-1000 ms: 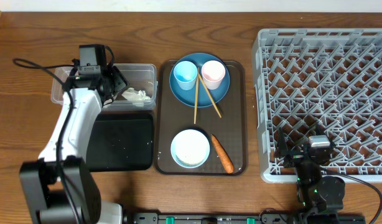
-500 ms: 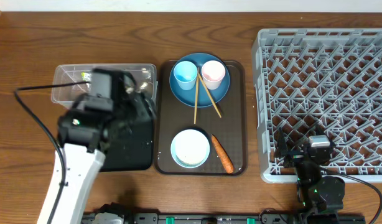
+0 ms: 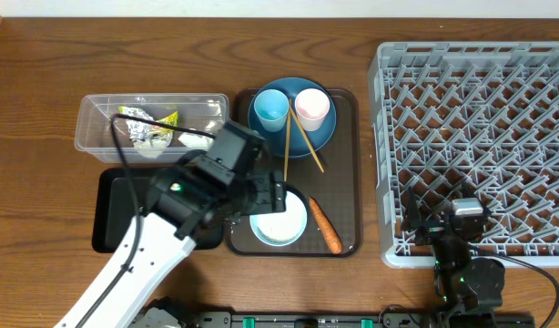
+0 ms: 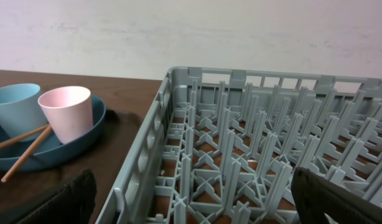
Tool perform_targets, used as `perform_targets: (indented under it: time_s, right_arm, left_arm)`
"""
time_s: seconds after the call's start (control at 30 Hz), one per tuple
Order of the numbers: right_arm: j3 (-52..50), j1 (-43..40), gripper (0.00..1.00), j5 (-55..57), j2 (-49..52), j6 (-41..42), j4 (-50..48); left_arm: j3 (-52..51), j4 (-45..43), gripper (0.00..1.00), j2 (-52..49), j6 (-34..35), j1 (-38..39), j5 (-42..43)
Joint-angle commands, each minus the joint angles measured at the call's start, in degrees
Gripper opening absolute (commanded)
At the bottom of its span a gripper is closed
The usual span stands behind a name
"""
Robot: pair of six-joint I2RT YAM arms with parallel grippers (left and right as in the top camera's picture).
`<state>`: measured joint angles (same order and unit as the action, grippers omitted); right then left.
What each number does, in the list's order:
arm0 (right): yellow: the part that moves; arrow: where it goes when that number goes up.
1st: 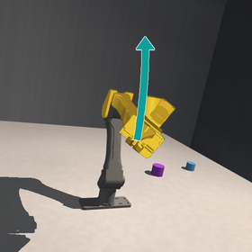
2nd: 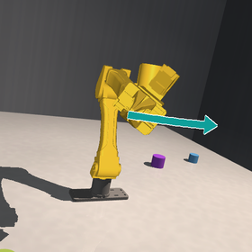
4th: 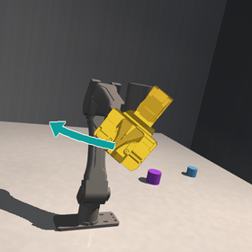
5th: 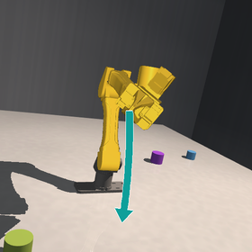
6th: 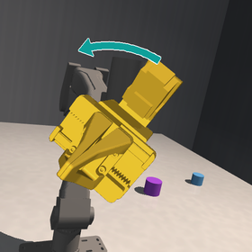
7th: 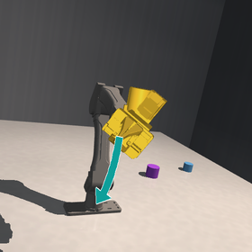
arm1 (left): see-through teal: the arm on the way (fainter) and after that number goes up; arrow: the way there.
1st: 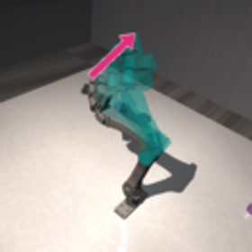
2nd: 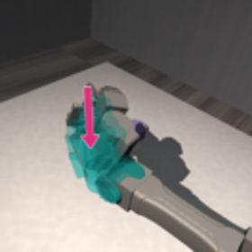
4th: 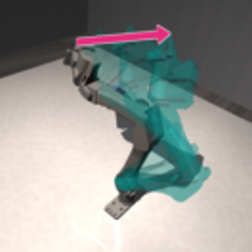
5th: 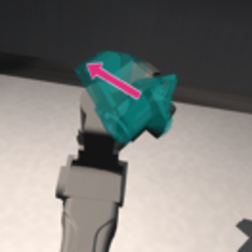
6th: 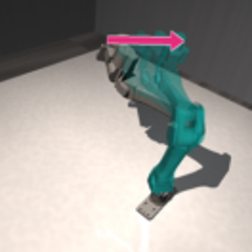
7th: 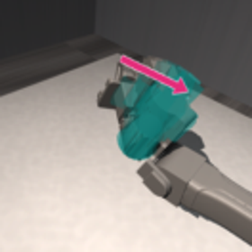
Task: Sort waste into correct bins and load items into the dishwasher rack
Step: 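Move the left gripper over the white rice bowl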
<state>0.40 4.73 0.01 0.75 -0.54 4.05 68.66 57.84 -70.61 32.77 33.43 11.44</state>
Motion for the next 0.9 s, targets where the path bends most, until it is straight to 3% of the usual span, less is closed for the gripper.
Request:
perform_targets:
  time_s: [0.0, 0.53, 0.73, 0.87]
  right_arm:
    - [-0.09, -1.03, 0.99, 0.20, 0.02, -0.61, 0.24]
    - [-0.09, -1.03, 0.99, 0.20, 0.02, -0.61, 0.24]
    - [-0.09, -1.03, 0.99, 0.20, 0.02, -0.61, 0.24]
    - [-0.09, -1.03, 0.99, 0.20, 0.02, -0.61, 0.24]
  left_arm:
    - [-0.26, -0.31, 0.81, -2.40, 0.74, 3.48, -0.50]
    - [-0.26, -5.05, 0.66, -14.36, 0.98, 13.57, -0.55]
    - [-0.31, -4.37, 0.59, -16.04, 3.41, 16.15, -8.59]
    - [-0.31, -5.05, 0.57, -17.05, 4.04, 17.99, -9.60]
